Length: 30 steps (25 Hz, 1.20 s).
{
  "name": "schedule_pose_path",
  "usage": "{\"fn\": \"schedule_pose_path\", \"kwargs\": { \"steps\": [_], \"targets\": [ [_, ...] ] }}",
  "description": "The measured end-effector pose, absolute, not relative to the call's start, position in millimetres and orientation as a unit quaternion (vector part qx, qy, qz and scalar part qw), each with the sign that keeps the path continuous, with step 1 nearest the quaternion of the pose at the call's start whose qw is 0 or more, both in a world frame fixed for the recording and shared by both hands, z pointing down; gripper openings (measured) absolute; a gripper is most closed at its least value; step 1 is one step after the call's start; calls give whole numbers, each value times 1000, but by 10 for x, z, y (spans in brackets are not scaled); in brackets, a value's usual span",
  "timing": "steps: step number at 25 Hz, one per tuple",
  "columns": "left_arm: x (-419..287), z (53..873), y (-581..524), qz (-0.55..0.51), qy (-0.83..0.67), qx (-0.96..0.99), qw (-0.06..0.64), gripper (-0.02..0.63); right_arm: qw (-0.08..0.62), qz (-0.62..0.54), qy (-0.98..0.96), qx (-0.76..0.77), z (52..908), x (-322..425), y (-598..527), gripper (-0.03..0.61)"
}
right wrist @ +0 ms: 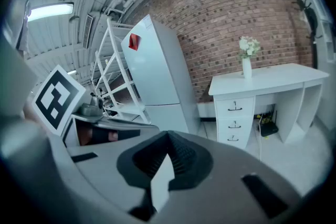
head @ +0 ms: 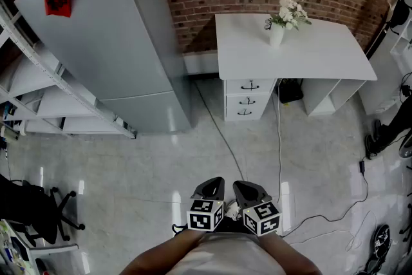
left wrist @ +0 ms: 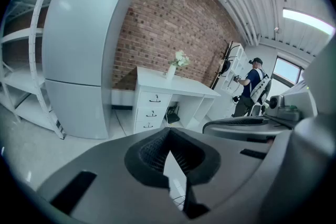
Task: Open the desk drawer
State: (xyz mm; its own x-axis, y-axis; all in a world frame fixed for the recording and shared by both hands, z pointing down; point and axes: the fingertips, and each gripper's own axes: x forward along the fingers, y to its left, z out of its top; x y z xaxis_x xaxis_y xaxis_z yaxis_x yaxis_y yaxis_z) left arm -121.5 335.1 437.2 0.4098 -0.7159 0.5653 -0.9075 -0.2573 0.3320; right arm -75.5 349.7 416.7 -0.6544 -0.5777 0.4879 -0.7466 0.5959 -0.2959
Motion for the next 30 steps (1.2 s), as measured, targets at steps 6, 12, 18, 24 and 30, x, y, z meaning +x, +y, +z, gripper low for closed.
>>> {"fn": "schedule_pose_path", "kwargs": {
  "steps": [6,12,18,24,30],
  "targets": [
    [-1239,4388,3308,152,-518,781,314,6,172,244,-875,381,4169,-798,3513,15],
    [-1163,4349,3297,150,-511,788,309,5,170,240,-871,393,4128,-703,3510,15],
    [-1178,4347,3313,151,-511,788,309,5,154,250,-867,402,4126,-679,3484,15],
    [-1199,4375,3284,158,-515,783,312,5,154,259,-865,401,4157,-657,3469,15],
    [-1107,4414,3167,170,-514,781,312,6,137,281,-854,415,4208,-417,3346,15]
  ]
}}
